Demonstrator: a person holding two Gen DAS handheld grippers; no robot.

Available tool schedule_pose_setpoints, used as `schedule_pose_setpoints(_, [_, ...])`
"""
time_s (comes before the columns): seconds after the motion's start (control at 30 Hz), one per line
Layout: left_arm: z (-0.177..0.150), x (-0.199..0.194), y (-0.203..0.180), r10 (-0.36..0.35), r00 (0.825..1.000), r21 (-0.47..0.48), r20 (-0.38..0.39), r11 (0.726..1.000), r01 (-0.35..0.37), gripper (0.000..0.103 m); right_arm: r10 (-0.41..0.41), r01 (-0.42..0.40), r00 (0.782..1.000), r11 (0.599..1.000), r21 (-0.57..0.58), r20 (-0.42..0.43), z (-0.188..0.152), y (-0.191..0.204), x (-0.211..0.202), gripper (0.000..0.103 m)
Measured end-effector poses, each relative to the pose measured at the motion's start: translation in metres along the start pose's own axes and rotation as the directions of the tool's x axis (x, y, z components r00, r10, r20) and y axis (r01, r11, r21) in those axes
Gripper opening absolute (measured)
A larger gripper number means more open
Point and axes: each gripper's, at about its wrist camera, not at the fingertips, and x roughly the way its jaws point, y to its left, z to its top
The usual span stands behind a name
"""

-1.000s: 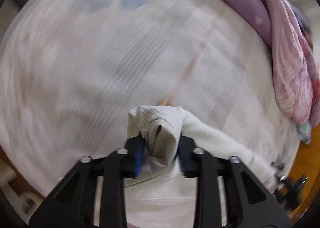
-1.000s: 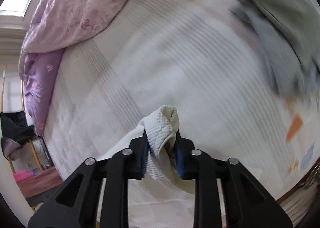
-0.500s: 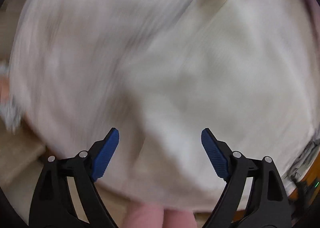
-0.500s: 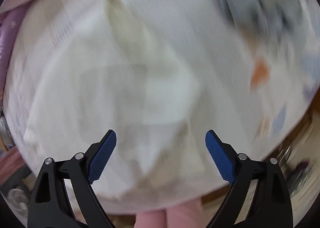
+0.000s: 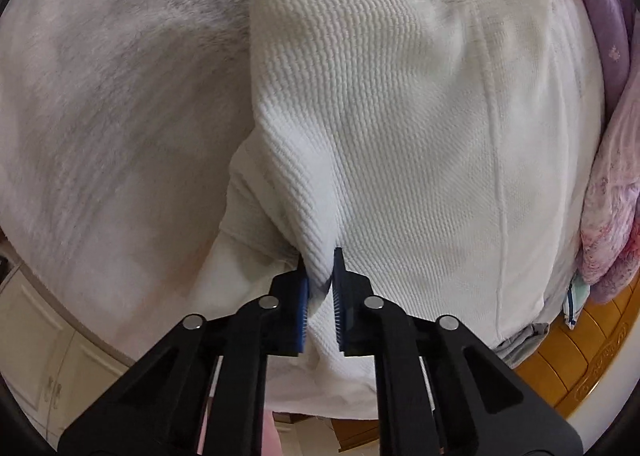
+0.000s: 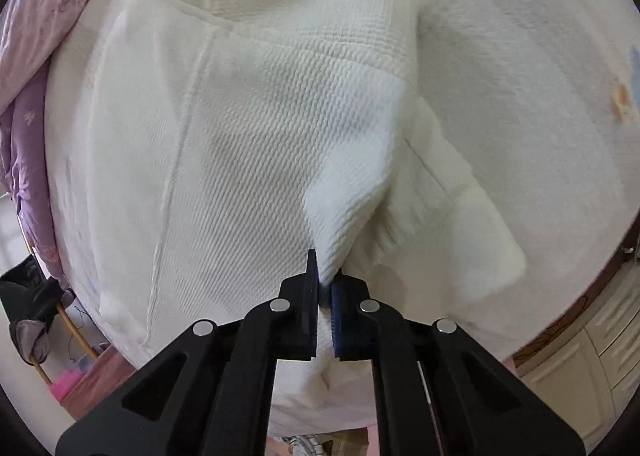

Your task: Fold large clothes

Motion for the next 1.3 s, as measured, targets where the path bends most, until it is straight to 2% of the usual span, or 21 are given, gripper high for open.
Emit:
schedule_pose_setpoints(0.1, [-0.010,-0.016,0.009,0.037,0.999,0.011,0.026,0.999,-0.037,0.004,0.003,-0.002,1.000,1.000,0.018,-0.005,-0.015,-0.010,-0.010,0.004])
schedule_pose_setpoints(0.23, [-0.026,-0.022,0.028,0.110,0.993,0.009,0.030,0.994,-0.111,0.002,-0.067,0.067,0.998,0.998,-0.009,-0.015,-0.034,-0.025,-0.007,0.004])
schedule_pose_setpoints(0.37, [-0.030,-0.014,0.046,0.137,0.991,-0.010,-0.002,0.991,-0.137,0.002,-0.132,0.133,0.991,0.991,0.008,-0.022,-0.032,-0.036,0.006,0.005])
schedule_pose_setpoints(0.43, [-0.025,-0.011,0.042,0.169,0.986,0.032,-0.008,0.985,-0.168,0.004,-0.170,0.170,0.985,0.985,0.000,-0.034,-0.028,-0.037,0.015,0.008])
schedule_pose_setpoints(0.47, [-0.024,-0.011,0.037,0.197,0.980,0.064,-0.016,0.979,-0.196,0.007,-0.182,0.181,0.982,0.983,-0.012,-0.047,-0.026,-0.032,0.018,0.017])
schedule_pose_setpoints(0.53, [-0.022,-0.013,0.019,0.272,0.961,0.161,-0.047,0.952,-0.261,0.019,-0.226,0.224,0.970,0.974,-0.034,-0.092,-0.024,-0.025,0.013,0.051])
schedule_pose_setpoints(0.57, [-0.022,-0.020,0.009,0.271,0.962,0.219,-0.037,0.941,-0.257,0.034,-0.213,0.210,0.973,0.977,-0.039,-0.089,-0.026,-0.021,0.002,0.068])
schedule_pose_setpoints(0.6, [-0.022,-0.032,-0.002,0.263,0.965,0.265,0.001,0.930,-0.254,0.046,-0.174,0.172,0.983,0.984,-0.044,-0.052,-0.028,-0.017,-0.013,0.068])
schedule_pose_setpoints(0.67, [-0.022,-0.055,-0.025,0.245,0.964,0.346,0.101,0.900,-0.265,0.046,-0.135,0.141,0.989,0.985,-0.097,0.065,-0.031,-0.002,-0.047,0.068])
schedule_pose_setpoints(0.73, [-0.022,-0.071,-0.051,0.242,0.954,0.441,0.175,0.847,-0.296,0.046,-0.171,0.217,0.958,0.957,-0.195,0.229,-0.035,0.024,-0.079,0.067])
schedule_pose_setpoints(0.77, [-0.021,-0.078,-0.067,0.240,0.945,0.477,0.222,0.819,-0.320,0.046,-0.142,0.243,0.930,0.929,-0.280,0.338,-0.039,0.049,-0.100,0.067])
schedule_pose_setpoints(0.8, [-0.019,-0.082,-0.083,0.217,0.939,0.506,0.266,0.798,-0.328,0.045,-0.092,0.228,0.923,0.913,-0.339,0.374,-0.040,0.066,-0.108,0.066])
schedule_pose_setpoints(0.83, [-0.015,-0.084,-0.094,0.191,0.937,0.532,0.293,0.782,-0.326,0.042,-0.043,0.205,0.922,0.898,-0.389,0.385,-0.042,0.081,-0.113,0.062])
schedule_pose_setpoints(0.9, [-0.012,-0.081,-0.122,0.160,0.930,0.588,0.332,0.735,-0.337,0.020,0.041,0.173,0.925,0.838,-0.518,0.377,-0.047,0.125,-0.109,0.035])
schedule_pose_setpoints(0.93, [-0.007,-0.075,-0.139,0.156,0.927,0.615,0.342,0.709,-0.346,0.015,0.033,0.202,0.925,0.799,-0.566,0.378,-0.050,0.152,-0.099,0.026])
schedule_pose_setpoints(0.97, [-0.004,-0.073,-0.147,0.139,0.930,0.628,0.341,0.702,-0.336,0.009,0.027,0.217,0.924,0.781,-0.585,0.380,-0.051,0.168,-0.089,0.016])
schedule_pose_setpoints(1.03, [-0.001,-0.066,-0.172,0.089,0.929,0.659,0.360,0.680,-0.321,0.006,0.072,0.176,0.936,0.753,-0.634,0.345,-0.053,0.201,-0.068,0.014])
schedule_pose_setpoints(1.1, [0.001,-0.055,-0.199,0.048,0.919,0.696,0.391,0.638,-0.329,0.005,0.094,0.154,0.942,0.729,-0.667,0.321,-0.052,0.217,-0.048,0.010])
schedule_pose_setpoints(1.2, [0.000,-0.036,-0.214,-0.018,0.927,0.740,0.374,0.609,-0.287,0.005,0.107,0.153,0.950,0.660,-0.735,0.294,-0.054,0.251,-0.014,0.009])
schedule_pose_setpoints(1.23, [-0.004,-0.035,-0.209,-0.020,0.922,0.740,0.387,0.604,-0.297,0.005,0.101,0.143,0.959,0.636,-0.759,0.266,-0.053,0.261,0.005,0.009])
schedule_pose_setpoints(1.3, [0.002,-0.014,-0.222,-0.002,0.917,0.740,0.399,0.591,-0.321,0.003,0.100,0.081,0.978,0.623,-0.778,0.182,-0.044,0.272,0.039,0.009])
